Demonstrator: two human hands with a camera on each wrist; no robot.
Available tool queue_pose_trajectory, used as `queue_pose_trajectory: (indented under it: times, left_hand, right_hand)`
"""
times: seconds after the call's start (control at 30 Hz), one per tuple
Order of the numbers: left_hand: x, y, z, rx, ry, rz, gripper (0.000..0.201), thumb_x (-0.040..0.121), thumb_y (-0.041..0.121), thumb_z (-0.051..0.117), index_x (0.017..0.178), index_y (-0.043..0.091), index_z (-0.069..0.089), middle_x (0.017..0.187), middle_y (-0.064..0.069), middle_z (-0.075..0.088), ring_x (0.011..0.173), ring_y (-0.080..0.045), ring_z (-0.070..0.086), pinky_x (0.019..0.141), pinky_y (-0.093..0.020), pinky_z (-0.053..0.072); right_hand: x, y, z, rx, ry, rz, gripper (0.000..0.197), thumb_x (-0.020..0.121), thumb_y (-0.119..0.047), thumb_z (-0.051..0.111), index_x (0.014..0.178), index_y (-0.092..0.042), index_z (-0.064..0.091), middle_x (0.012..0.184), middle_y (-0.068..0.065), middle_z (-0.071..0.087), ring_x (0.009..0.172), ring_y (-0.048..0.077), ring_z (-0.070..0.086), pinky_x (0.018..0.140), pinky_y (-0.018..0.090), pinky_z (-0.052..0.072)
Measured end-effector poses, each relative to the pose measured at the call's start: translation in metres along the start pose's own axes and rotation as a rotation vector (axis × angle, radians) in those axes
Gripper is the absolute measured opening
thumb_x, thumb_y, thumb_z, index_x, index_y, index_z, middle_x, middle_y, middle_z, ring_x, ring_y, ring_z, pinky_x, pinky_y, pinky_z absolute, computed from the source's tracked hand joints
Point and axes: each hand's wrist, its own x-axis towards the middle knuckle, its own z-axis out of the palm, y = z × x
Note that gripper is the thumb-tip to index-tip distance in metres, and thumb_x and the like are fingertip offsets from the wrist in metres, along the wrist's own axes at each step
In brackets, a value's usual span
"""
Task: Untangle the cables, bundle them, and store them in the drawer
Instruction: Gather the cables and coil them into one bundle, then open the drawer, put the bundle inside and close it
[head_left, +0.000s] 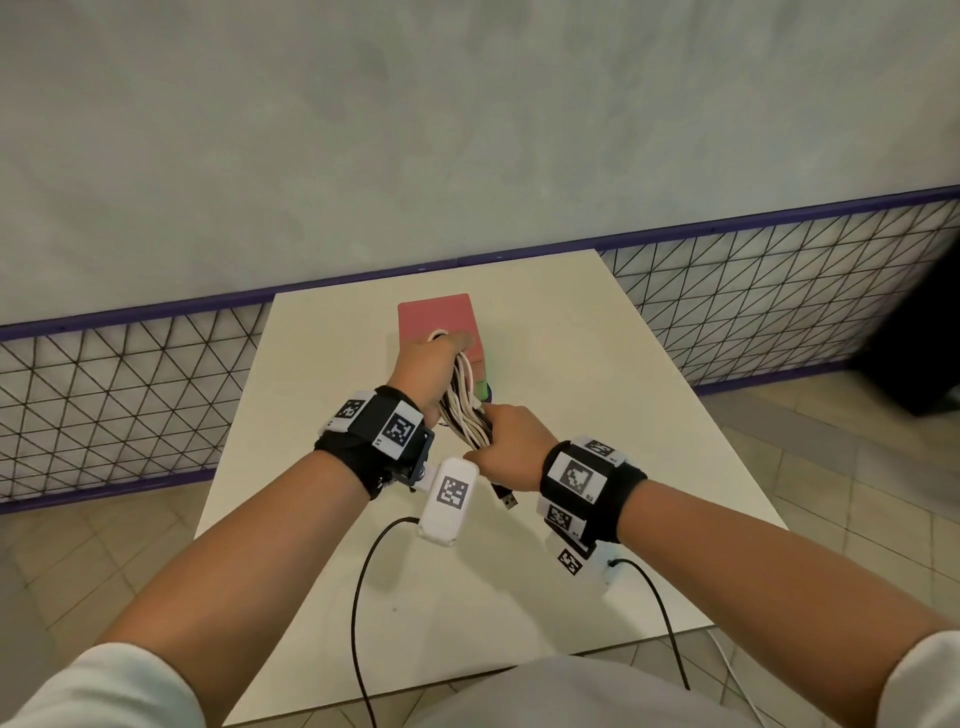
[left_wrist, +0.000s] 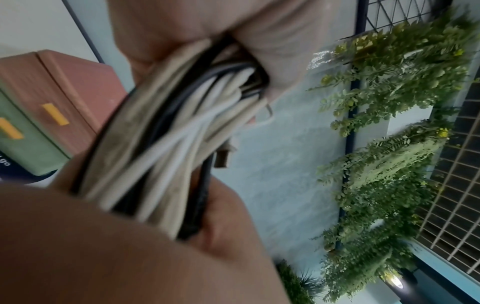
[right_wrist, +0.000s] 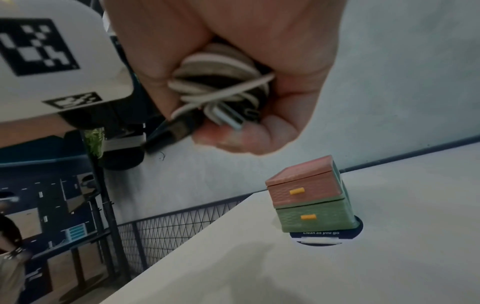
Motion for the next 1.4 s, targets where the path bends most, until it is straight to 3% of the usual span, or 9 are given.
queue_pose_trajectory:
  times: [0.33, 0.43, 0.53, 0.63, 0.87, 0.97, 1.1, 1.23, 1.4]
  left_hand:
    - [-0.003, -0.008, -0.005, -0.123, -0.24, 0.003, 0.026, 0.085, 0.038, 0.067, 0.078, 0.014, 0.059, 0.066, -0.003, 0.06, 0.073, -0.024, 0.068, 0.076, -0.038, 0.055]
    - [0.002, -0.016, -0.011, -0.174, -0.243, 0.0, 0.071, 0.064, 0.063, 0.073, 0.11, 0.011, 0.065, 0.082, -0.01, 0.071, 0.096, -0.032, 0.065, 0.094, -0.045, 0.05]
    - [0.007, -0.023, -0.017, -0.31, -0.234, -0.039, 0.09, 0.06, 0.082, 0.06, 0.115, 0.011, 0.065, 0.113, -0.016, 0.067, 0.118, -0.037, 0.058, 0.105, -0.051, 0.042]
    - [0.018, -0.035, -0.025, -0.336, -0.082, -0.065, 0.084, 0.078, 0.082, 0.033, 0.112, 0.013, 0.066, 0.111, -0.008, 0.069, 0.105, -0.028, 0.063, 0.093, -0.043, 0.048]
    - [0.059, -0.098, -0.027, -0.159, 0.12, -0.268, 0.01, 0.094, 0.013, 0.053, 0.087, 0.007, 0.057, 0.076, -0.008, 0.061, 0.062, -0.02, 0.059, 0.056, -0.028, 0.049]
    - [0.084, -0.117, -0.021, -0.177, 0.148, -0.349, 0.011, 0.095, 0.012, 0.052, 0.086, 0.007, 0.055, 0.072, -0.008, 0.06, 0.047, -0.017, 0.059, 0.042, -0.02, 0.047]
    - [0.116, -0.136, -0.008, -0.195, 0.171, -0.416, 0.016, 0.095, 0.013, 0.051, 0.081, 0.006, 0.054, 0.072, -0.01, 0.061, 0.055, -0.024, 0.054, 0.034, -0.017, 0.043]
    - [0.145, -0.153, -0.001, -0.144, 0.18, -0.392, 0.026, 0.095, 0.022, 0.046, 0.08, 0.006, 0.06, 0.07, -0.012, 0.066, 0.053, -0.026, 0.057, 0.051, -0.026, 0.042]
    - [0.161, -0.155, 0.001, -0.247, 0.235, -0.427, 0.025, 0.098, 0.022, 0.04, 0.084, 0.009, 0.055, 0.073, -0.01, 0.063, 0.06, -0.027, 0.061, 0.046, -0.027, 0.049]
  right_hand:
    - [-0.001, 0.004, -0.016, 0.477, -0.201, 0.234, 0.029, 0.067, 0.005, 0.064, 0.048, -0.013, 0.051, 0.047, 0.0, 0.051, 0.05, 0.019, 0.057, 0.057, 0.028, 0.046]
    - [-0.001, 0.005, -0.015, 0.577, -0.232, 0.294, 0.03, 0.067, 0.009, 0.059, 0.049, -0.01, 0.045, 0.049, 0.01, 0.046, 0.051, 0.03, 0.064, 0.045, 0.024, 0.046]
    - [0.004, 0.009, -0.013, 0.512, -0.192, 0.305, 0.023, 0.054, -0.002, 0.065, 0.04, -0.016, 0.052, 0.045, 0.004, 0.05, 0.054, 0.028, 0.056, 0.054, 0.03, 0.045]
    - [0.007, 0.012, -0.013, 0.517, -0.144, 0.3, 0.016, 0.048, -0.007, 0.066, 0.041, -0.016, 0.054, 0.048, 0.005, 0.05, 0.053, 0.025, 0.051, 0.057, 0.03, 0.043]
    - [0.012, 0.019, -0.026, 0.631, -0.028, 0.299, 0.016, 0.05, -0.003, 0.063, 0.049, -0.011, 0.049, 0.057, 0.014, 0.045, 0.061, 0.033, 0.048, 0.054, 0.033, 0.036]
    - [0.01, 0.024, -0.036, 0.638, -0.012, 0.279, 0.014, 0.05, -0.003, 0.063, 0.05, -0.009, 0.05, 0.059, 0.017, 0.045, 0.057, 0.033, 0.049, 0.057, 0.037, 0.037]
    - [0.007, 0.031, -0.048, 0.612, -0.017, 0.268, 0.016, 0.051, -0.004, 0.062, 0.061, 0.0, 0.051, 0.063, 0.019, 0.043, 0.059, 0.032, 0.049, 0.059, 0.036, 0.037]
    - [0.006, 0.036, -0.057, 0.603, -0.019, 0.279, 0.017, 0.053, -0.004, 0.063, 0.065, 0.0, 0.052, 0.066, 0.019, 0.042, 0.061, 0.033, 0.048, 0.06, 0.035, 0.038]
    - [0.005, 0.039, -0.065, 0.621, -0.011, 0.291, 0.019, 0.055, -0.002, 0.064, 0.069, -0.001, 0.05, 0.068, 0.018, 0.041, 0.062, 0.032, 0.046, 0.054, 0.03, 0.04]
